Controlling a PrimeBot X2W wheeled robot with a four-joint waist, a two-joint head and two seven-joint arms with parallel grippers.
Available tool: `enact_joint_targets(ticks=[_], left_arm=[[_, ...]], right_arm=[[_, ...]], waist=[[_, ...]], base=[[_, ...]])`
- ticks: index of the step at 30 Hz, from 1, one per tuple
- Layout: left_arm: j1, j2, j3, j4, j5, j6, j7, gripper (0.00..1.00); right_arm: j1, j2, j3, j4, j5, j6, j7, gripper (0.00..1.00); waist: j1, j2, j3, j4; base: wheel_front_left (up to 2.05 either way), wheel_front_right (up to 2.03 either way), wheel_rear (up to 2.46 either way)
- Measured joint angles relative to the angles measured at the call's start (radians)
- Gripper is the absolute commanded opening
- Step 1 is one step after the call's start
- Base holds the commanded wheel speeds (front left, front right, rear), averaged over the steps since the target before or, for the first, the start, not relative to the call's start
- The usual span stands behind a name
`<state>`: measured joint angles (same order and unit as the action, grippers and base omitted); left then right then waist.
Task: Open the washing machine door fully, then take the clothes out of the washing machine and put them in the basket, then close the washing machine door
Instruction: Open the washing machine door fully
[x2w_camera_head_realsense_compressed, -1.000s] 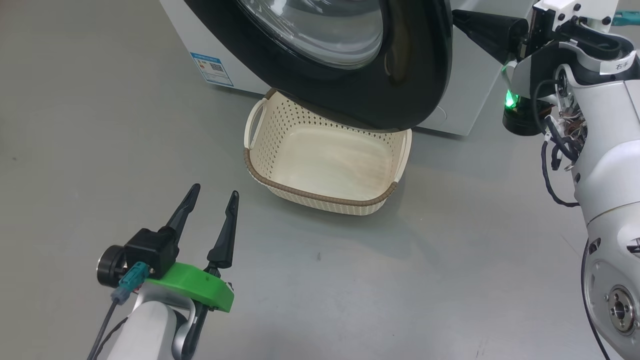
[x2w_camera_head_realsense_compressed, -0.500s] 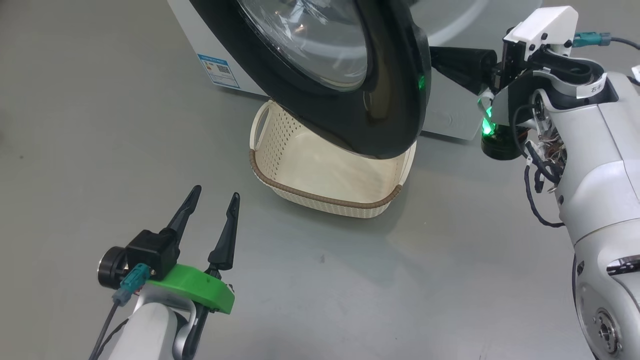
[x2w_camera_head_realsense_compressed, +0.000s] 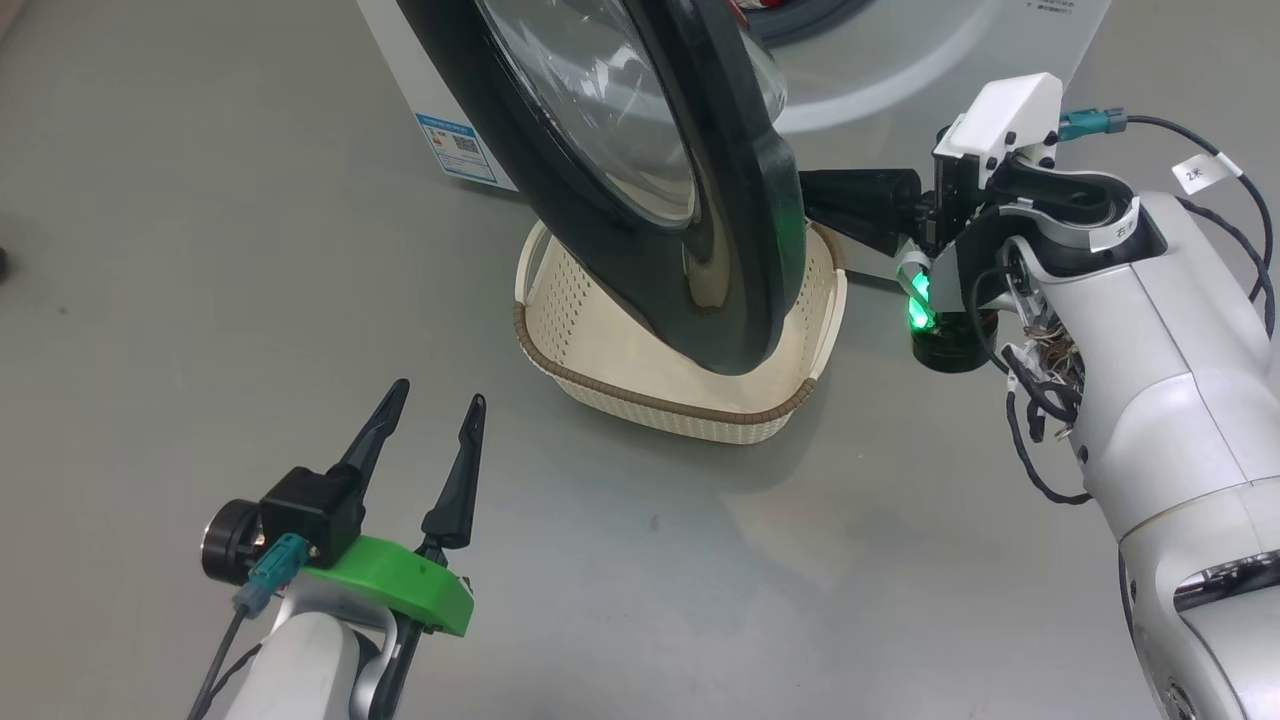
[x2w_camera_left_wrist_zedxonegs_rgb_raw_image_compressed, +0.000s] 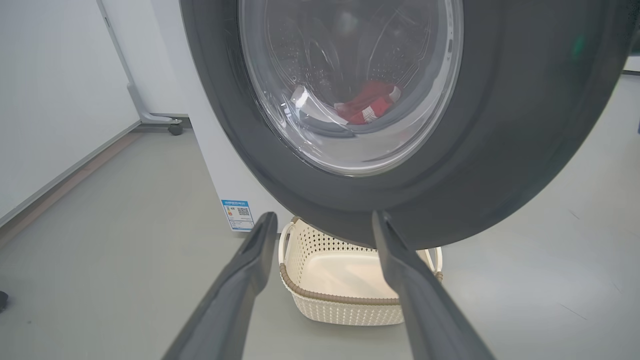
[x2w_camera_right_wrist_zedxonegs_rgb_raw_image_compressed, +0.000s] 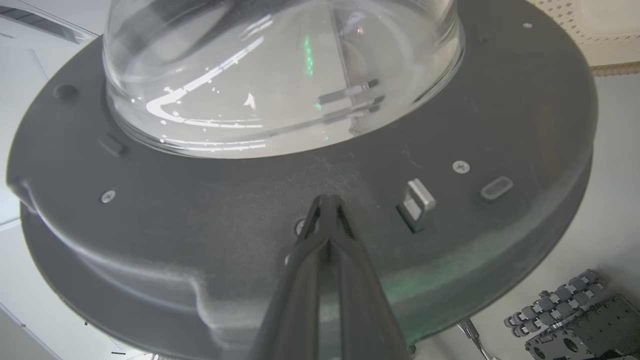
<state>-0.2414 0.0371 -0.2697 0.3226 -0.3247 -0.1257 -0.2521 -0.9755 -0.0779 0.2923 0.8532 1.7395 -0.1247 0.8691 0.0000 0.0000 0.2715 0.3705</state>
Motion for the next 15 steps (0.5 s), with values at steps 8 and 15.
enact_joint_targets(ticks=[8,15], left_arm=[[0.001,0.0,-0.005,0.0,0.0,0.0,0.0,1.0],[0.003,-0.001,-0.017,0.004,0.0,0.0,0.0,1.0]], right_arm=[[0.041,-0.001,0.104,-0.074,0.085,-0.001,0.007,0.0],[0.072,-0.003,0.193,-0.135,0.147,-0.001,-0.005,0.0]], waist=[[0.0,0.0,-0.003,0.014],[0.0,0.0,-0.006,0.034]], base=[[0.0,0.0,0.0],[0.0,0.0,0.0]])
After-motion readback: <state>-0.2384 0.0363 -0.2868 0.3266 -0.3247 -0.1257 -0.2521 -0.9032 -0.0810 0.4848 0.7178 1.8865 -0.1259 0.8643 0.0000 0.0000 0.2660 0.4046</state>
